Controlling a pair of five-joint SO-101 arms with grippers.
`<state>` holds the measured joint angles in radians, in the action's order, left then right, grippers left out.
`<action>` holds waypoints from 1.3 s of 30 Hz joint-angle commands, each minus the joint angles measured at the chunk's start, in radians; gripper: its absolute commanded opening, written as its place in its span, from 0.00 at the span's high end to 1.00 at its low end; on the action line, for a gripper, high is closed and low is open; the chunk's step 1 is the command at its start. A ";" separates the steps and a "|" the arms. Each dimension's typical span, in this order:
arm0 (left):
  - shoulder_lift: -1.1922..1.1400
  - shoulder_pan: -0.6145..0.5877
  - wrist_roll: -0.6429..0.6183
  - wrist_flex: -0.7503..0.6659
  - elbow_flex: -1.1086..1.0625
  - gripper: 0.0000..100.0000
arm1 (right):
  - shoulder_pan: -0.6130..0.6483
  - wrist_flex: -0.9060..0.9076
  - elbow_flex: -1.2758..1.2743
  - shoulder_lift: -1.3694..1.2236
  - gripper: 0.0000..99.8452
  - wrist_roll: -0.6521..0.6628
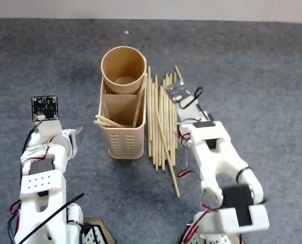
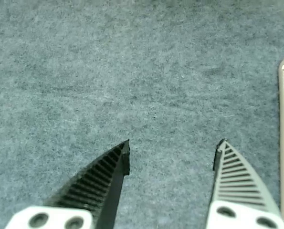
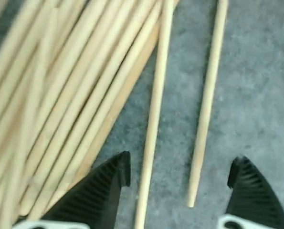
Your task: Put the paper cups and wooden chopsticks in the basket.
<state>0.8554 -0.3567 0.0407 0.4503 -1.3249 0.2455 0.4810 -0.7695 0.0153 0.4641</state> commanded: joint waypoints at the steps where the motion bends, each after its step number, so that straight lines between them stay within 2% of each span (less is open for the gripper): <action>1: 0.013 0.013 0.009 -0.017 0.002 0.70 | -0.025 -0.016 0.082 -0.082 0.68 0.015; 3: 0.013 0.013 0.009 -0.017 0.002 0.70 | -0.044 -0.013 0.127 -0.145 0.73 0.015; 7: 0.013 0.013 0.009 -0.017 0.002 0.70 | -0.064 0.042 0.188 -0.186 0.99 0.008; 8: 0.013 0.013 0.009 -0.017 0.002 0.70 | -0.065 0.059 0.199 -0.186 1.00 0.008; 11: 0.013 0.012 0.009 -0.017 0.002 0.70 | -0.074 0.068 0.202 -0.174 1.00 -0.005; 16: 0.013 0.012 0.009 -0.017 0.002 0.70 | -0.137 0.073 0.199 -0.004 0.99 -0.138; 23: 0.013 0.013 0.009 -0.017 0.002 0.70 | -0.185 0.229 0.183 0.463 0.99 -0.189; 26: 0.013 0.013 0.009 -0.017 0.002 0.70 | -0.177 0.274 0.183 0.705 0.99 -0.258; 29: 0.013 0.013 0.009 -0.017 0.002 0.70 | -0.122 0.275 0.185 0.934 0.99 -0.336; 32: 0.013 0.013 0.009 -0.017 0.002 0.70 | -0.004 0.274 0.214 1.090 0.99 -0.384; 35: 0.013 0.013 0.009 -0.017 0.002 0.70 | 0.079 0.274 0.300 1.113 0.99 -0.422; 39: 0.013 0.013 0.009 -0.017 0.002 0.70 | 0.134 0.217 0.418 1.018 0.99 -0.437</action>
<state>0.8554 -0.3567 0.0407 0.4503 -1.3249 0.3406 0.7419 -0.4427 1.0833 0.0422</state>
